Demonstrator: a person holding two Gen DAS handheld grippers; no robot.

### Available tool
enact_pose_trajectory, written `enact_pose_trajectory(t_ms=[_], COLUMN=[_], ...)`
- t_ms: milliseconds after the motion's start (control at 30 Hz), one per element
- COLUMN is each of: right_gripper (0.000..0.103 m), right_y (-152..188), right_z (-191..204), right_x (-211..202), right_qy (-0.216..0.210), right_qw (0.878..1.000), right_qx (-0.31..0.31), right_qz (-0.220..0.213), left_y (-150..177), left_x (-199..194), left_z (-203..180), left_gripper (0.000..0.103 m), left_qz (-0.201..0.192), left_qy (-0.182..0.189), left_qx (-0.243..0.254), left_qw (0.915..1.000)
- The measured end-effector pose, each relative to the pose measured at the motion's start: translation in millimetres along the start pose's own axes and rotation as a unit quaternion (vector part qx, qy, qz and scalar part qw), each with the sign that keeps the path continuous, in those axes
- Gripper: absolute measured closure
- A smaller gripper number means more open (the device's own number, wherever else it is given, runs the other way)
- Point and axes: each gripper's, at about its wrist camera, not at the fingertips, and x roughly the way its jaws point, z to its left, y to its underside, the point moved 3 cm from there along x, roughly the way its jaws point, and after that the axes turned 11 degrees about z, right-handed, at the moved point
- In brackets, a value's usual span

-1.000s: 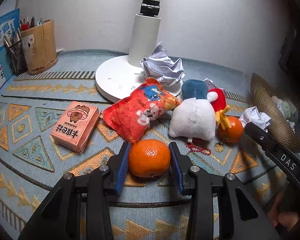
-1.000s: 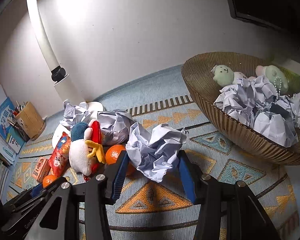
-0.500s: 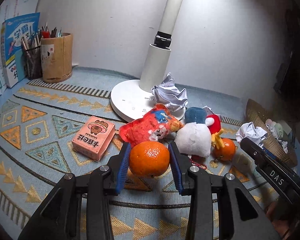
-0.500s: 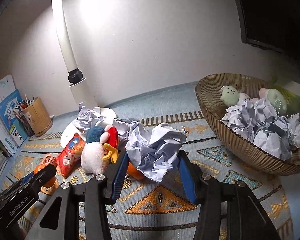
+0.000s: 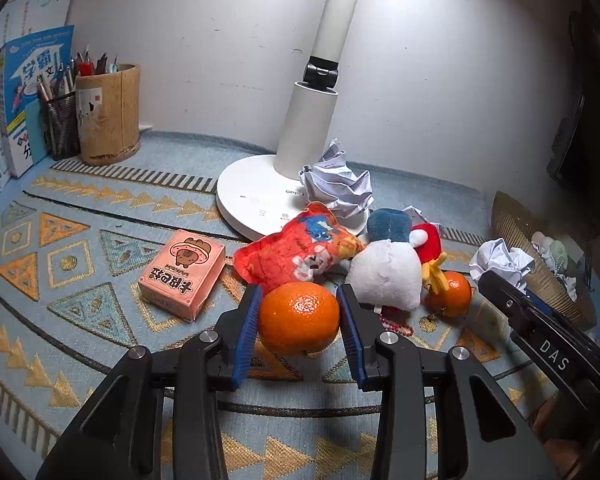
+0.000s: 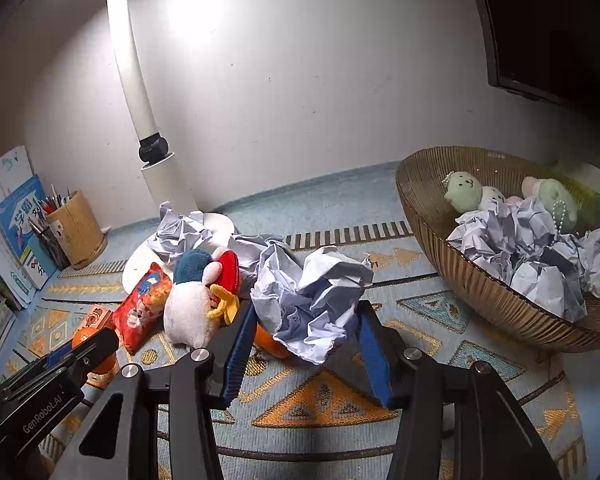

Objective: Organize objects
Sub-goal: 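Grasp the orange with the left tool while the right tool grasps the paper ball, then carry the orange and paper ball to the bowl and release both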

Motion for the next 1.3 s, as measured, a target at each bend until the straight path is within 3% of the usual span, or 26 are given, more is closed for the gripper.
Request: enact_pose_trajectory(t_ms=[400, 600, 700, 800, 867, 967, 1167, 1267, 1300], right_gripper=[0.053, 0.054, 0.054, 0.054, 0.054, 0.054, 0.053, 0.045, 0.034], right_y=[1.5, 5.8, 8.9, 13.1, 11.4, -14.3, -80.6, -97.0, -98.1], right_z=[7.3, 15.3, 19.6, 10.8, -3.8, -31.3, -108.6, -144.1, -152.7], right_x=[-5.7, -22.8, -32.6, -30.4, -40.9, -62.3, -98.7, -92.1, -85.0], right_qy=[0.0, 0.001, -0.02, -0.06, -0.07, -0.068, -0.006, 0.021, 0.019], right_qw=[1.0, 0.998, 0.995, 0.996, 0.996, 0.995, 0.996, 0.999, 0.999], right_qx=[-0.011, -0.031, -0.048, -0.044, -0.039, -0.035, -0.027, -0.027, -0.028], right_qz=[-0.017, -0.062, -0.081, -0.044, -0.051, -0.063, -0.082, -0.037, -0.012], left_y=[-2.6, -1.6, -1.3, -2.4, -7.7, -25.4, -70.1, -79.5, -80.8], left_x=[-2.2, -13.5, -16.9, -22.3, -29.4, -44.9, -42.1, -17.8, -7.8], left_z=[-4.2, -9.7, -9.4, -8.2, -16.5, -58.9, -190.2, -244.0, -257.6], left_gripper=[0.068, 0.068, 0.068, 0.068, 0.068, 0.068, 0.068, 0.068, 0.067], left_qz=[-0.001, -0.029, -0.033, -0.031, -0.035, -0.055, -0.06, -0.043, -0.031], left_qy=[-0.021, -0.043, -0.037, -0.037, -0.015, 0.007, 0.097, 0.123, 0.132], left_qx=[0.011, 0.02, 0.023, -0.003, -0.02, 0.013, 0.102, 0.133, 0.143], left_qw=[0.9997, 0.9985, 0.9985, 0.9988, 0.9991, 0.9984, 0.9882, 0.9826, 0.9803])
